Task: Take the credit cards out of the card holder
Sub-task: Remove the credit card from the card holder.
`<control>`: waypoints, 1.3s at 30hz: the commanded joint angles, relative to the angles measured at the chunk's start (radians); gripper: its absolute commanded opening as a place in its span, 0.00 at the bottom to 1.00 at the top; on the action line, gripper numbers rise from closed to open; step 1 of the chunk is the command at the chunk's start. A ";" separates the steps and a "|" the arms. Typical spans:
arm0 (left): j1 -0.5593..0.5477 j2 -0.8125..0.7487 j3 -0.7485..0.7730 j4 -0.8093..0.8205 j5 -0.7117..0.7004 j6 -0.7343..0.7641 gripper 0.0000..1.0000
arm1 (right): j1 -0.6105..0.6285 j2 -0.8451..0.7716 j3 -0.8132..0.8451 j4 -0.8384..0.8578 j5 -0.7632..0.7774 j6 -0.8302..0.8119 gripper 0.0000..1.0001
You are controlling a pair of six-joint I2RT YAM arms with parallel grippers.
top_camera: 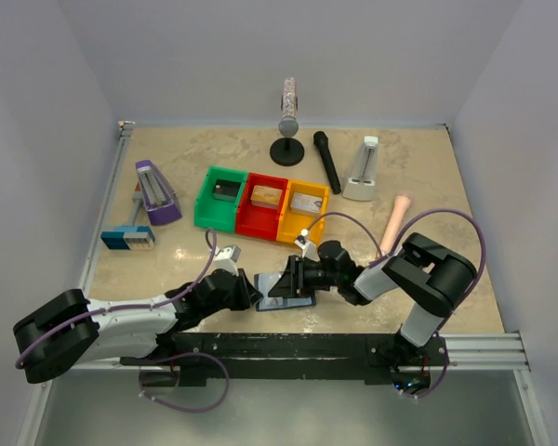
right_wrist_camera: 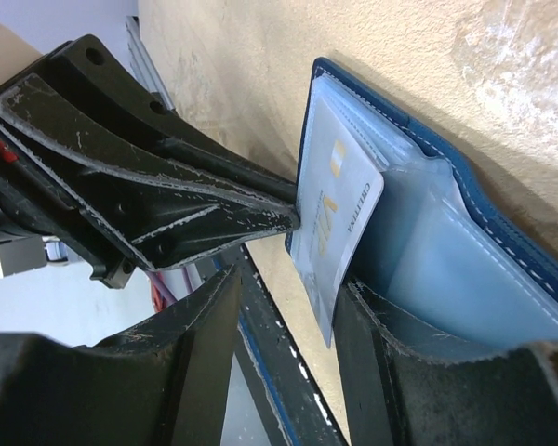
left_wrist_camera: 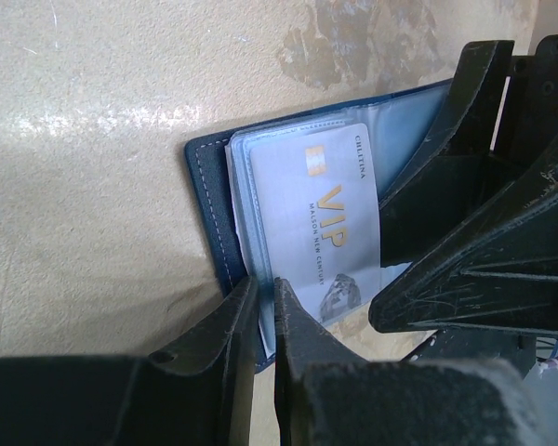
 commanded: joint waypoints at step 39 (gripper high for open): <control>-0.003 -0.006 -0.055 -0.062 -0.011 -0.029 0.00 | 0.015 -0.174 0.013 -0.190 0.054 -0.069 0.46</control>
